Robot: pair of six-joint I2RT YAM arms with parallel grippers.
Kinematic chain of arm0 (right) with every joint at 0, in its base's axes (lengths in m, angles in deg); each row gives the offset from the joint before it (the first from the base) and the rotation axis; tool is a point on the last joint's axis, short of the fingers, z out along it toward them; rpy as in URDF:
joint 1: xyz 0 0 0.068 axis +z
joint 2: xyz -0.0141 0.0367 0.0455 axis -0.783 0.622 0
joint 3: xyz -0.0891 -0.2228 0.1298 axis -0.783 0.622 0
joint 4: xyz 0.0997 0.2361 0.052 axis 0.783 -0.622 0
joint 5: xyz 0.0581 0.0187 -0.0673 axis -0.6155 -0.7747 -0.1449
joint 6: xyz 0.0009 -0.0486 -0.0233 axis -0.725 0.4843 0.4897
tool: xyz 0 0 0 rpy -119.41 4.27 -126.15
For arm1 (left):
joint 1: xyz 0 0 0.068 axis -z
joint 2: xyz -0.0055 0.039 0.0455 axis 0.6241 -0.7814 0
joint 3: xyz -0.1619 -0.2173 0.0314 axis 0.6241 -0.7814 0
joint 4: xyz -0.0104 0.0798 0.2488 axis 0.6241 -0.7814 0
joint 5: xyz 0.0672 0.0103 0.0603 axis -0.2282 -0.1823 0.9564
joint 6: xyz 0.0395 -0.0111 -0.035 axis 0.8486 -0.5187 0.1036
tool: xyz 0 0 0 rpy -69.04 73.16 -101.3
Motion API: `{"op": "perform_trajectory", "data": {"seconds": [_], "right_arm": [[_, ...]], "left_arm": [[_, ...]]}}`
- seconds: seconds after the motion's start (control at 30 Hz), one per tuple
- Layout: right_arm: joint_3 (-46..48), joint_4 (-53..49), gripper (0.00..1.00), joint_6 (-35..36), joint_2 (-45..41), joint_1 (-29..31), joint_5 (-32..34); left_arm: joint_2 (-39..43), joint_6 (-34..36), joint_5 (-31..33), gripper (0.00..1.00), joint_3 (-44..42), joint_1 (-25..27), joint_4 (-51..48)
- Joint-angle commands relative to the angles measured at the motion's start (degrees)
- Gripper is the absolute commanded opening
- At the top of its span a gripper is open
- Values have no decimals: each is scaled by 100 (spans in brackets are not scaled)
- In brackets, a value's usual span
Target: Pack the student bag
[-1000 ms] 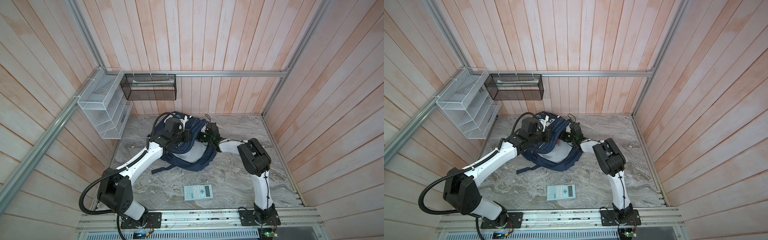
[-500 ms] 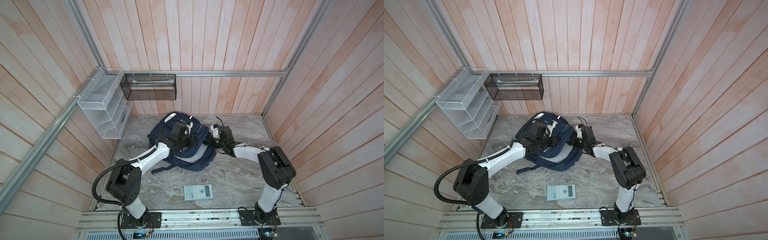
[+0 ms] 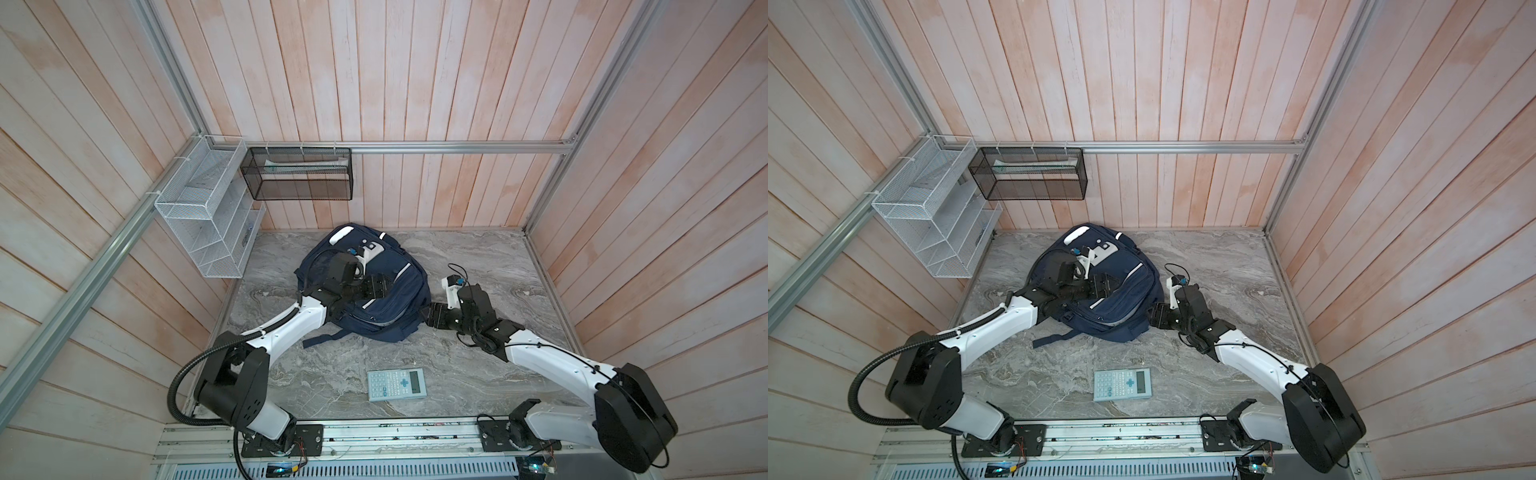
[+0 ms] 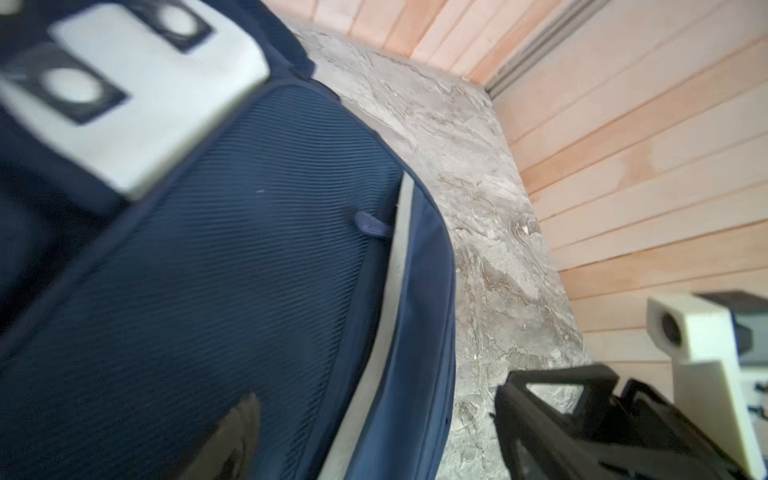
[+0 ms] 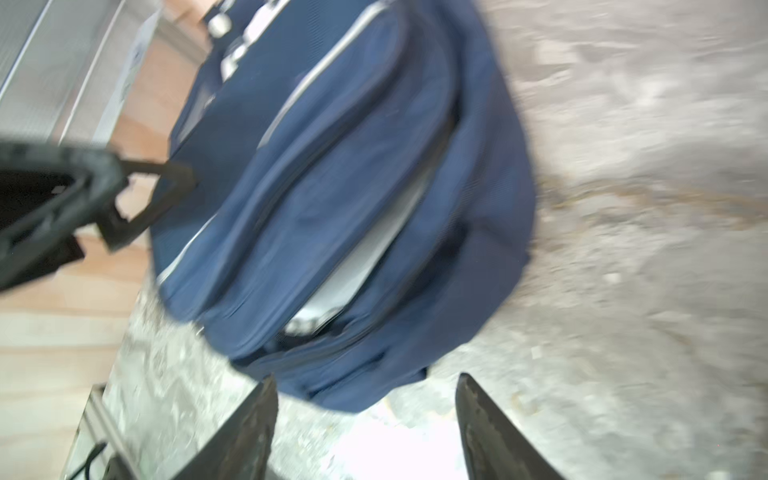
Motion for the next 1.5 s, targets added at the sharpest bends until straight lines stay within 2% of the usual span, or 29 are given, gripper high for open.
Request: {"op": "perform_trajectory", "data": {"seconds": [0.0, 0.13, 0.2, 0.33, 0.47, 0.57, 0.63, 0.73, 0.77, 0.83, 0.87, 0.93, 0.97, 1.03, 1.07, 1.17, 1.23, 1.3, 1.4, 1.47], "right_arm": [[-63, -202, 70, -65, 60, 686, 622], [-392, 408, 70, -276, 704, 1563, 836], [-634, 765, 69, -345, 1189, 1900, 809], [-1176, 1285, 68, -473, 2103, 2362, 784], [-1580, 1515, 68, -459, 2821, 2488, 888], [-1954, 1032, 67, -413, 3187, 2408, 1000], [-1855, 1111, 67, -422, 3217, 2264, 888], [-1579, 1289, 67, -409, 3048, 2180, 973], [-1549, 1263, 67, -382, 3019, 2154, 1010], [-1505, 1193, 67, -316, 2971, 2080, 1010], [-1478, 1152, 67, -259, 2949, 2033, 998], [-1360, 1044, 67, -387, 2891, 1867, 1017], [-1179, 1136, 66, -512, 2817, 1644, 777], [-652, 1686, 65, -640, 2541, 1371, 571], [-466, 1794, 65, -653, 2389, 1324, 775], [-453, 1356, 65, -370, 2156, 1316, 1117], [-246, 1434, 62, -388, 1942, 1454, 1182], [37, 1633, 61, -456, 1685, 1812, 1511], [142, 1613, 60, -519, 1473, 2217, 2014], [168, 1715, 60, -504, 1424, 2253, 2068]], "left_arm": [[716, -610, -150, 91, -646, -486, 653], [1422, -831, 66, 86, -1486, -1005, 1009], [1554, -974, 195, 80, -1763, -1215, 1229], [1463, -1114, 332, 76, -2120, -1572, 1793], [1087, -1335, 389, 73, -2289, -1805, 2333], [865, -1695, 605, 72, -2628, -1964, 2949], [508, -1762, 392, 76, -2596, -2052, 3185], [-33, -1707, 114, 75, -2337, -2057, 3281], [-165, -1742, 41, 72, -2301, -2051, 3391], [-344, -1768, -39, 54, -2267, -2044, 3611], [-417, -1769, -37, 42, -2244, -2032, 3686], [-542, -1757, -232, 5, -2217, -1983, 3927], [-565, -1783, -399, 0, -2184, -1958, 3857], [-474, -1949, -426, 0, -2308, -1773, 3878], [-379, -2024, -318, 0, -2430, -1602, 3916], [-204, -2523, -170, 0, -2847, -1193, 4293], [-151, -3205, -23, 0, -3342, -989, 5188], [-88, -3702, 303, 0, -3632, -699, 5619], [36, -3863, 857, 0, -3665, -94, 5641], [139, -3943, 1230, 0, -3650, 247, 5596]]}}
